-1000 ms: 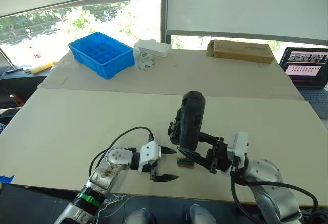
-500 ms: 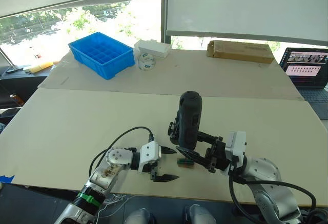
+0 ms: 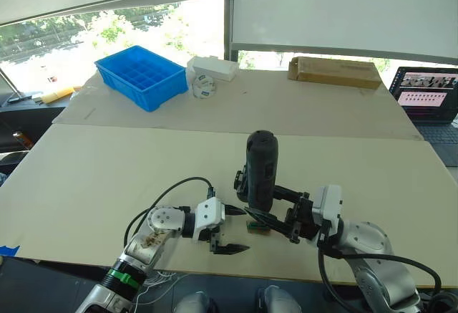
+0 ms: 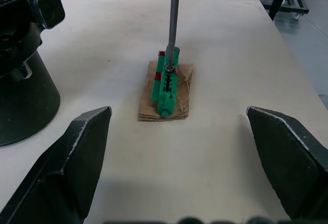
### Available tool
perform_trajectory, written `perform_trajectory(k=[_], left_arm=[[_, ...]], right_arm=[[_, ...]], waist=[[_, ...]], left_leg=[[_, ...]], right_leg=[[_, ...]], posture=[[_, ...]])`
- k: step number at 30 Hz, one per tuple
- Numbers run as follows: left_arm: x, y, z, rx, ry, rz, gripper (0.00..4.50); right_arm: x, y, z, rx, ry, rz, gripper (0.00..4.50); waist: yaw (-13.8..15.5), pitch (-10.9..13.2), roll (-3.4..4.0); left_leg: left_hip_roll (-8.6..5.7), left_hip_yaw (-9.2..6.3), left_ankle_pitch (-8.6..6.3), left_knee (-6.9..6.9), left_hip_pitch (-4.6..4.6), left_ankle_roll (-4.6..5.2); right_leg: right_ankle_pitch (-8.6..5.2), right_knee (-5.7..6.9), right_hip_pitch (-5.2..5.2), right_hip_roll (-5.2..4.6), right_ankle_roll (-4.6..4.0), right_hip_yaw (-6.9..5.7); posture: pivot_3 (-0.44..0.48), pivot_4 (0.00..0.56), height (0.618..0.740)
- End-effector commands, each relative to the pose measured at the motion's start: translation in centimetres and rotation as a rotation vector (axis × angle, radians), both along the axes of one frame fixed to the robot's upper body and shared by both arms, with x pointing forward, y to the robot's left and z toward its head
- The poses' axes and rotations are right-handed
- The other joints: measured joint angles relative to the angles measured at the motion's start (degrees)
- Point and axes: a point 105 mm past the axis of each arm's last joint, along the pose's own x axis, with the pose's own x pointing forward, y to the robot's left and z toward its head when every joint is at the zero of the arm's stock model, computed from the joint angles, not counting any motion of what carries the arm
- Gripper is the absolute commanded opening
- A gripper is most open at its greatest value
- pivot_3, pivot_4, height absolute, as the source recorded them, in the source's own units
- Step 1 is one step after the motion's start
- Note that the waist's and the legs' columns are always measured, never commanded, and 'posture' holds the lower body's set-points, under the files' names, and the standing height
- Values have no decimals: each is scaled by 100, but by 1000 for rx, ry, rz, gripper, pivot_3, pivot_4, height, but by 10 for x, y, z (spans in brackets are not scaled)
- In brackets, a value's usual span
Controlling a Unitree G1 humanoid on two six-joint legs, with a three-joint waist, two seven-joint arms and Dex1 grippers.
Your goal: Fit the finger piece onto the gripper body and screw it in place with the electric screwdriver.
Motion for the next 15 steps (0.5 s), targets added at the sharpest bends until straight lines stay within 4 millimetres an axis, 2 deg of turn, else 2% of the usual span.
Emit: perform_trajectory(k=[1, 15], left_arm=[[-7, 10, -23, 68, 82, 14, 4456], [-3, 8, -14, 32, 63, 11, 4456]], right_arm=[[-1, -1, 2, 2, -6, -8, 1916], [-5, -7, 23, 70, -49, 1, 1916]], waist=[[-2, 0, 0], [-1, 0, 0]], left_leg=[[0, 0, 0, 0, 1, 0], [0, 0, 0, 0, -6, 0]], right_leg=[[0, 0, 0, 0, 0, 1], [0, 0, -6, 1, -1, 0]], posture=[[0, 150, 740], [0, 150, 740]])
